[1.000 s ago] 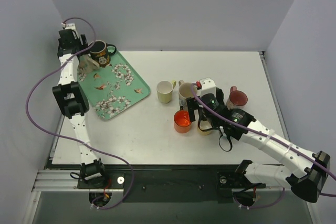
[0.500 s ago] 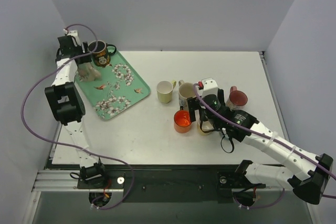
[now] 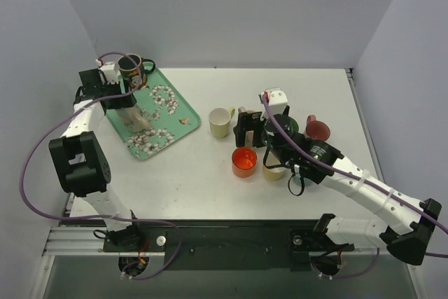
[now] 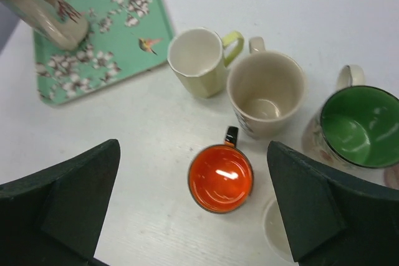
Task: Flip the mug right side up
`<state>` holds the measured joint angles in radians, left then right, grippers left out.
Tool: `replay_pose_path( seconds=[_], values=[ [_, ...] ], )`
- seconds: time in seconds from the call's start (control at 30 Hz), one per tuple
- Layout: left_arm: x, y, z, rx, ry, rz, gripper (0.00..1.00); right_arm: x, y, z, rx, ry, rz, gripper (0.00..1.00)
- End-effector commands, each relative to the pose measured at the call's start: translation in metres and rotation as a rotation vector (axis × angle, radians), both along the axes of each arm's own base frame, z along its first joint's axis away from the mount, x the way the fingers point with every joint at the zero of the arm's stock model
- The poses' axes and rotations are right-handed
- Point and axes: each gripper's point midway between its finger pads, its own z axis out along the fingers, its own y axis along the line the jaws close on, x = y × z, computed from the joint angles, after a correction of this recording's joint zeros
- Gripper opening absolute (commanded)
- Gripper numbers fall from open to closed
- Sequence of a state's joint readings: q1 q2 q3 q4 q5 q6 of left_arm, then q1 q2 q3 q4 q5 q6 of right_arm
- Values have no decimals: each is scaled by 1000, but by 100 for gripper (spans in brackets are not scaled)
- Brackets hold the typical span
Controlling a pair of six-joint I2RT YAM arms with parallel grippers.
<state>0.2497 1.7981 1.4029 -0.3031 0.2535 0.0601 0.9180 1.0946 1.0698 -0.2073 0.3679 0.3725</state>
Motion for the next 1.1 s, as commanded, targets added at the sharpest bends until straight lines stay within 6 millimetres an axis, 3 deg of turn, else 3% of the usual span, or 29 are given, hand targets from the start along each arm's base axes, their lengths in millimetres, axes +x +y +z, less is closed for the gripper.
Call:
replay_pose_path(
  seconds=[0.0, 0.13, 0.17, 0.2, 0.23, 0.3, 0.37, 0.4, 0.43, 0.5, 0.57, 0.63, 0.77, 0.8, 0.9, 1.07],
  values=[
    [8, -38, 89, -46, -268, -150, 0, 16, 40, 64, 271, -78, 9, 99],
    [-1, -60, 109, -87, -299, -208, 0, 26, 49, 102, 465, -144, -24, 100],
    [-2, -64, 113, -93, -309, -223, 0, 27, 50, 97, 485, -131, -28, 100],
    [-5, -66, 113, -95, -312, -227, 0, 27, 50, 110, 556, -155, -18, 100],
    [-5, -68, 114, -92, -321, -232, 0, 28, 50, 106, 576, -155, -17, 100],
    [-7, -73, 112, -94, -321, -239, 0, 33, 54, 127, 710, -146, -6, 100],
    [-10, -80, 115, -103, -329, -256, 0, 42, 70, 125, 795, -45, -11, 96],
    [-13, -84, 118, -136, -330, -245, 0, 46, 88, 111, 830, 39, -15, 95],
    [-12, -89, 122, -140, -343, -250, 0, 50, 101, 118, 866, 65, 4, 95],
    [-14, -95, 135, -152, -372, -236, 0, 66, 143, 90, 945, 227, -7, 91],
    [-12, -95, 144, -163, -385, -197, 0, 77, 173, 76, 1060, 343, -31, 87],
    [-10, -93, 151, -157, -409, -163, 0, 85, 196, 67, 1222, 477, -101, 85],
    [-9, -98, 154, -165, -439, -140, 0, 89, 236, 63, 1346, 595, -136, 84],
    [-8, -100, 156, -167, -453, -136, 0, 88, 242, 66, 1366, 604, -136, 84],
    [-5, -102, 165, -172, -510, -127, 0, 93, 255, 46, 1420, 649, -223, 84],
    [-6, -108, 180, -221, -569, -134, 0, 112, 260, 25, 1502, 669, -324, 84]
  ],
)
